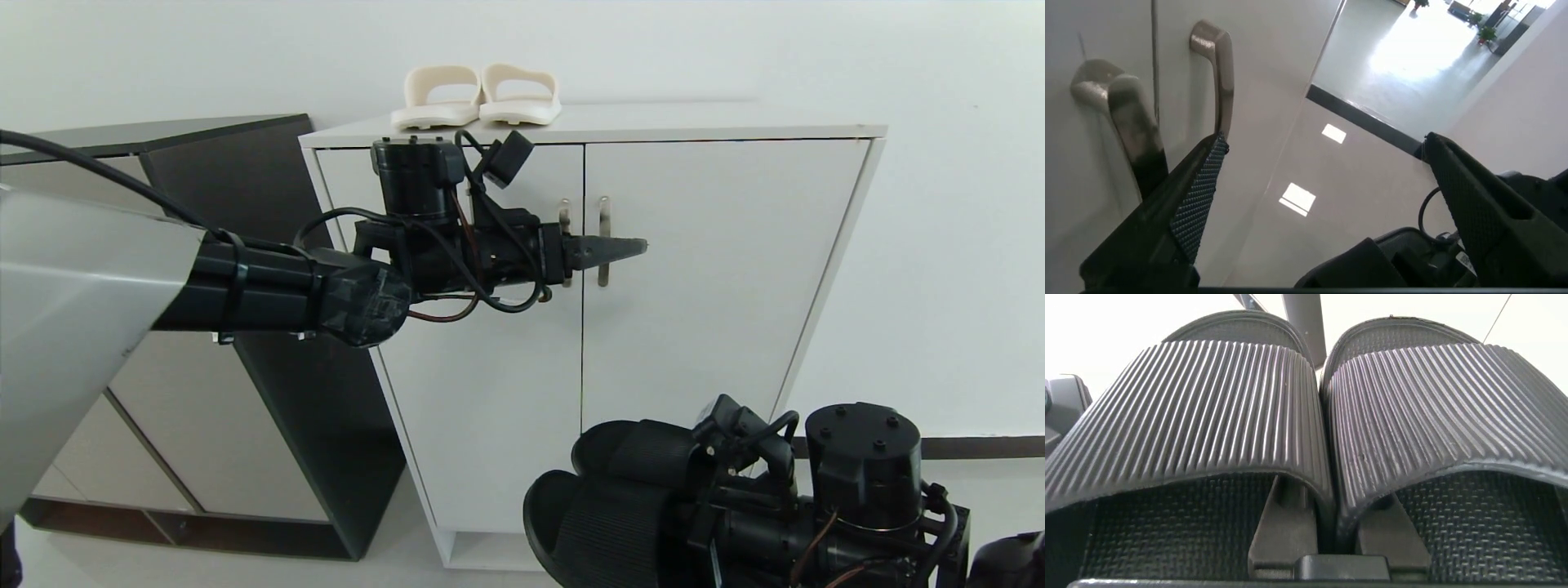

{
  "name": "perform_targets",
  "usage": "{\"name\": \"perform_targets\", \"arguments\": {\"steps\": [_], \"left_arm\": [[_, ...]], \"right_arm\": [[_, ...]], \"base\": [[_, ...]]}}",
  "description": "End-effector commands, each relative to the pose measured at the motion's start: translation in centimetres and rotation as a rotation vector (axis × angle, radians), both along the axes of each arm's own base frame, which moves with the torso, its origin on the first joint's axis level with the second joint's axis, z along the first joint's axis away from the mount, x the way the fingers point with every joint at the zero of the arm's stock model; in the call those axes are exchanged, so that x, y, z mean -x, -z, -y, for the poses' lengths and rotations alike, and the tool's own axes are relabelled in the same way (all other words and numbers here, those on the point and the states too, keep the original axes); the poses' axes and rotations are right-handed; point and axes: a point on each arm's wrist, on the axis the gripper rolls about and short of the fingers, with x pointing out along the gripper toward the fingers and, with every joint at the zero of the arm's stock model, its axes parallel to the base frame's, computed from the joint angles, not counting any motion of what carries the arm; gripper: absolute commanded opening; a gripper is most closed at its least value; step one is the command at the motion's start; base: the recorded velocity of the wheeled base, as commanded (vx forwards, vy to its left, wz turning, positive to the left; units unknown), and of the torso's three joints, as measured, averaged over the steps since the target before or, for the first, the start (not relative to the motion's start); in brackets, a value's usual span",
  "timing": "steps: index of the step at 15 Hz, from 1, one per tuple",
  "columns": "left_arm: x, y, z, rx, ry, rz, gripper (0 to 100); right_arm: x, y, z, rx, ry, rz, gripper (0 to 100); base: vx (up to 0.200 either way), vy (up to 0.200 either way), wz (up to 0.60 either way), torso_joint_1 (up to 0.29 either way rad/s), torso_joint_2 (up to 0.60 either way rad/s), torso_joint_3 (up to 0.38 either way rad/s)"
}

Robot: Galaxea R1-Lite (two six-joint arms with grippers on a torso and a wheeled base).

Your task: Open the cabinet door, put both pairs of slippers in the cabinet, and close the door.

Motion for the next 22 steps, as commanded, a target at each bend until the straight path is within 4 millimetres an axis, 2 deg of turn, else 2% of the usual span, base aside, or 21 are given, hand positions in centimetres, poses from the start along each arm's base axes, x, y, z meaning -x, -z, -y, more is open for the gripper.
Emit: {"name": "perform_targets", "arguments": {"steps": [1,5,16,22], "left_arm": [[-0.2,0.4,0.4,-0.003,0.002,-0.004,100],[-0.3,0.6,0.7,-0.005,0.005,-0.008,100],[-0.8,0.4,-0.5,-0.018,-0.044,0.037,100],[-0.9,0.5,-0.5,-0.030,-0.063,0.061,100]], "right_arm": [[0.0,0.0,0.0,0.000,-0.003,-0.001,0],[0.1,0.0,0.0,0.000,-0.003,-0.001,0],[0.1,0.1,0.0,0.004,-0.004,-0.005,0],[0.1,0.1,0.0,0.004,-0.004,-0.005,0]], "base": [[0.000,0.000,0.00,0.000,0.00,0.000],[0.000,0.000,0.00,0.000,0.00,0.000],[0.000,0.000,0.00,0.000,0.00,0.000],[0.000,0.000,0.00,0.000,0.00,0.000]]}}
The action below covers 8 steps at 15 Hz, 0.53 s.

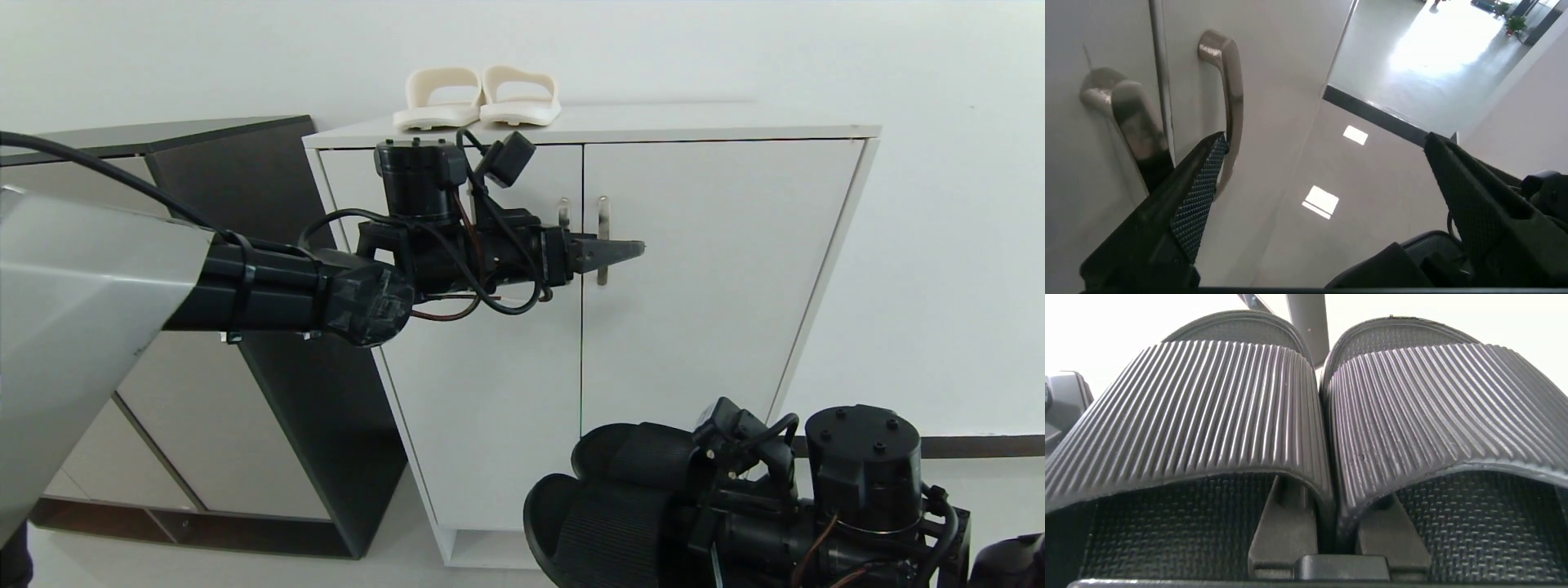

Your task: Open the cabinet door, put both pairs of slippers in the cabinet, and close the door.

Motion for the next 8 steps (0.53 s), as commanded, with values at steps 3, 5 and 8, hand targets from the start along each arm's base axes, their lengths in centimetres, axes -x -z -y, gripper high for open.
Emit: {"name": "perform_targets", "arguments": {"steps": [3,5,8], "left_arm": [[-0.1,0.4,0.5,-0.004,0.009,-0.009,100],[-0.3,0.8,1.0,-0.008,0.016,-0.017,100],[-0.3,0.6,1.3,-0.013,0.022,-0.025,100]], "right_arm": [[0.0,0.0,0.0,0.000,-0.001,0.000,0],[0.0,0.0,0.0,0.001,-0.001,-0.001,0],[0.1,0.0,0.0,0.001,-0.001,0.001,0]], "base": [[0.000,0.000,0.00,0.000,0.00,0.000],[0.000,0.000,0.00,0.000,0.00,0.000],[0.000,0.000,0.00,0.000,0.00,0.000]]}}
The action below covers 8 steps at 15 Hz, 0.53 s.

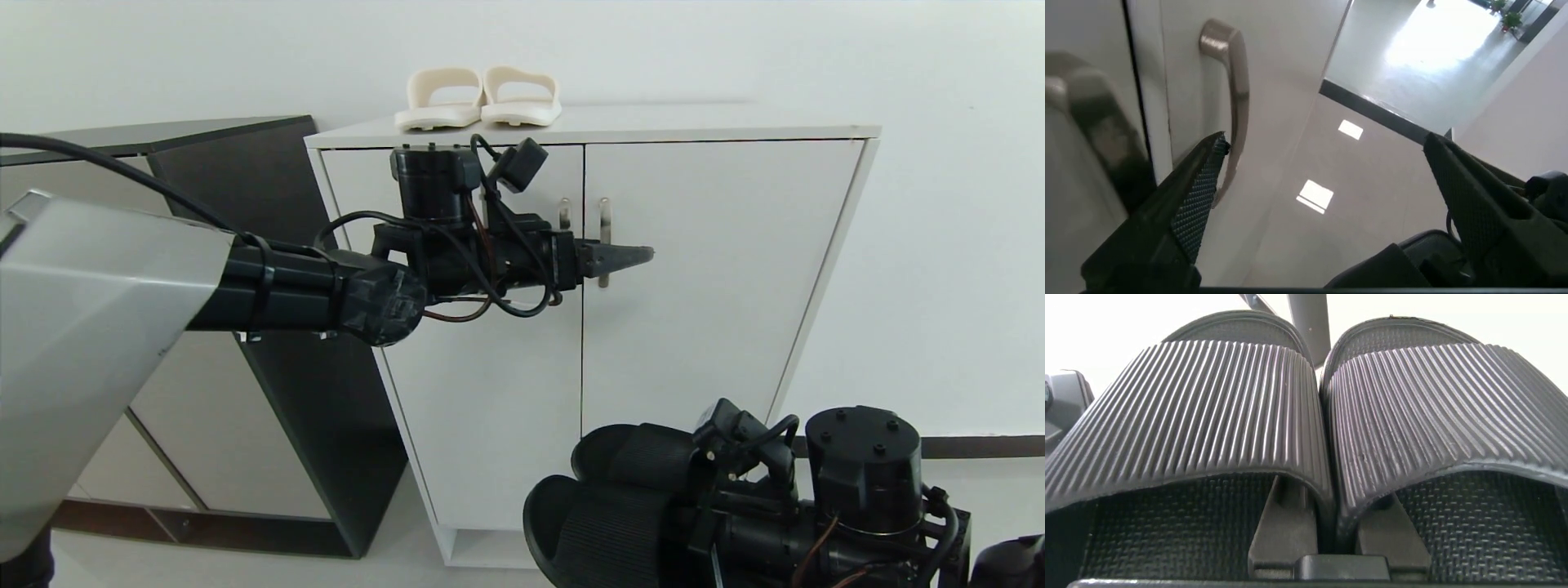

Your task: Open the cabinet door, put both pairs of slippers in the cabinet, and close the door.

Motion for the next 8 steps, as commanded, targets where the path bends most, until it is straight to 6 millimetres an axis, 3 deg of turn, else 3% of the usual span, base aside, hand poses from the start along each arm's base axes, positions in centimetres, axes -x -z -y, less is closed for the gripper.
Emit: {"name": "perform_targets", "arguments": {"steps": [1,5,6,8], "left_arm": [[-0.16,0.08,0.17,0.000,0.003,-0.002,100],[-0.14,0.41,0.54,-0.004,0.011,-0.009,100],[-0.11,0.34,0.52,-0.003,0.011,-0.008,0],[0.06,0.14,0.43,-0.002,0.011,-0.005,0]], "right_arm": [[0.01,-0.04,-0.01,-0.002,-0.001,0.002,0],[0.06,0.02,0.03,0.000,-0.002,0.000,0],[0.05,0.03,0.03,0.000,-0.001,0.000,0],[0.06,0.02,0.03,0.000,-0.002,0.000,0]], "base": [[0.000,0.000,0.00,0.000,0.00,0.000],[0.000,0.000,0.00,0.000,0.00,0.000],[0.000,0.000,0.00,0.000,0.00,0.000],[0.000,0.000,0.00,0.000,0.00,0.000]]}}
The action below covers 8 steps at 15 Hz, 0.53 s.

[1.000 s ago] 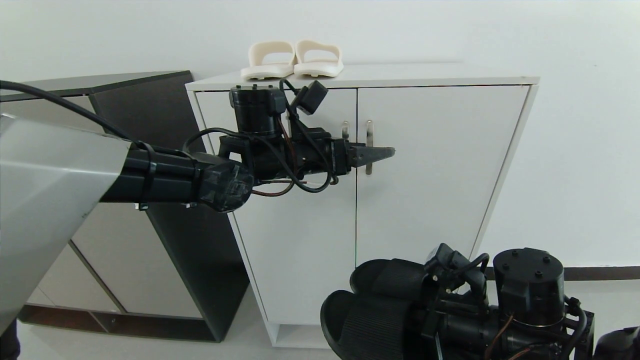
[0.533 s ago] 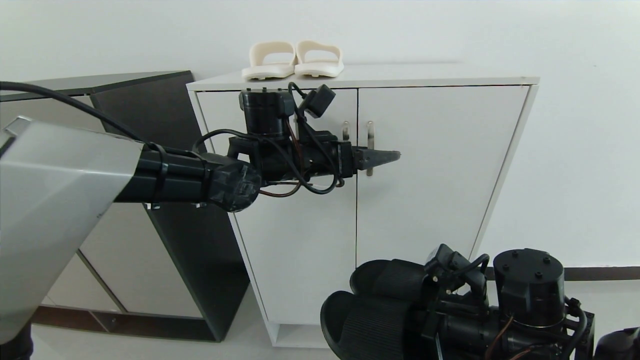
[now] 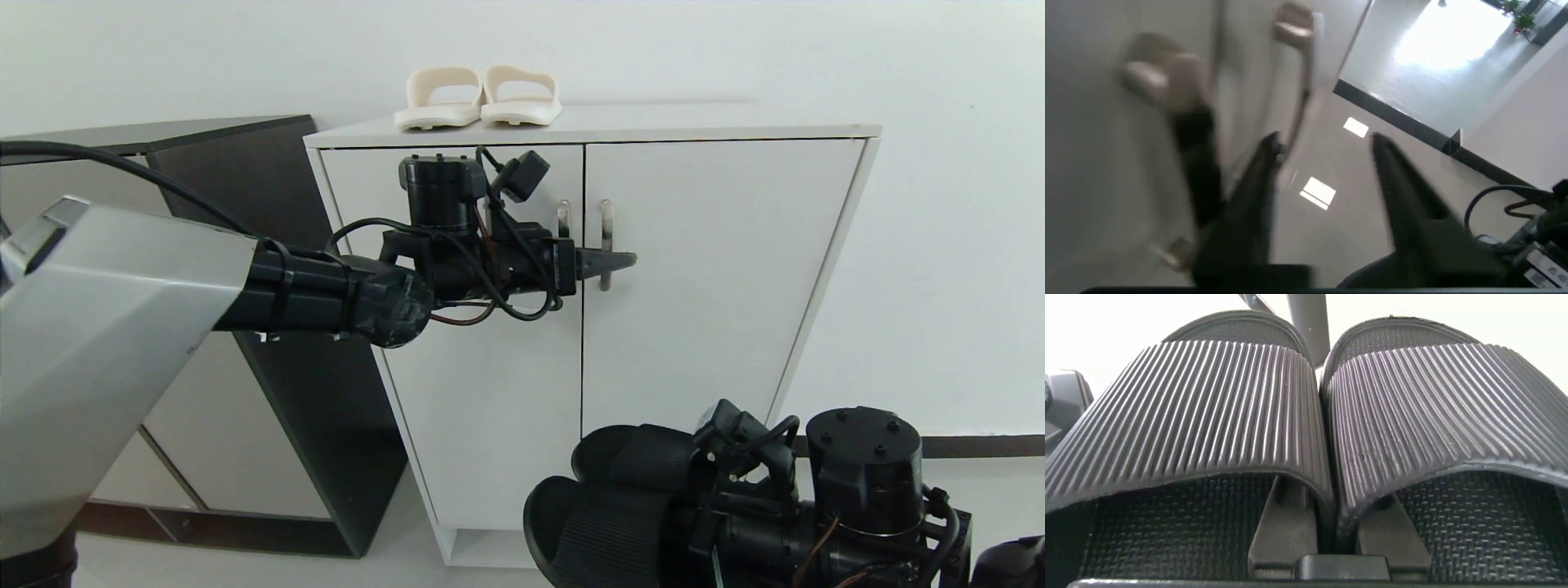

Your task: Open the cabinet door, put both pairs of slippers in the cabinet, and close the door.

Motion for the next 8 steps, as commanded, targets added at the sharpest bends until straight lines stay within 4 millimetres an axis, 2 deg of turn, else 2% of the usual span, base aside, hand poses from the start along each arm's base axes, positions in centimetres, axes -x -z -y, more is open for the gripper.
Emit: {"name": "perform_targets", "arguments": {"steps": [1,4,8], "left_arm": [[0.3,-0.3,-0.1,0.003,0.007,0.003,0],[1.9,-0.9,-0.4,-0.005,0.007,0.013,0],[5.7,-1.0,-1.8,-0.050,0.030,0.033,0]], "right_arm": [[0.0,0.0,0.0,-0.001,-0.003,0.000,0],[0.3,0.1,0.0,0.000,-0.014,-0.003,0],[1.8,0.3,0.4,-0.052,-0.129,0.015,0]], "base": [[0.000,0.000,0.00,0.000,0.00,0.000],[0.000,0.000,0.00,0.000,0.00,0.000],[0.000,0.000,0.00,0.000,0.00,0.000]]}}
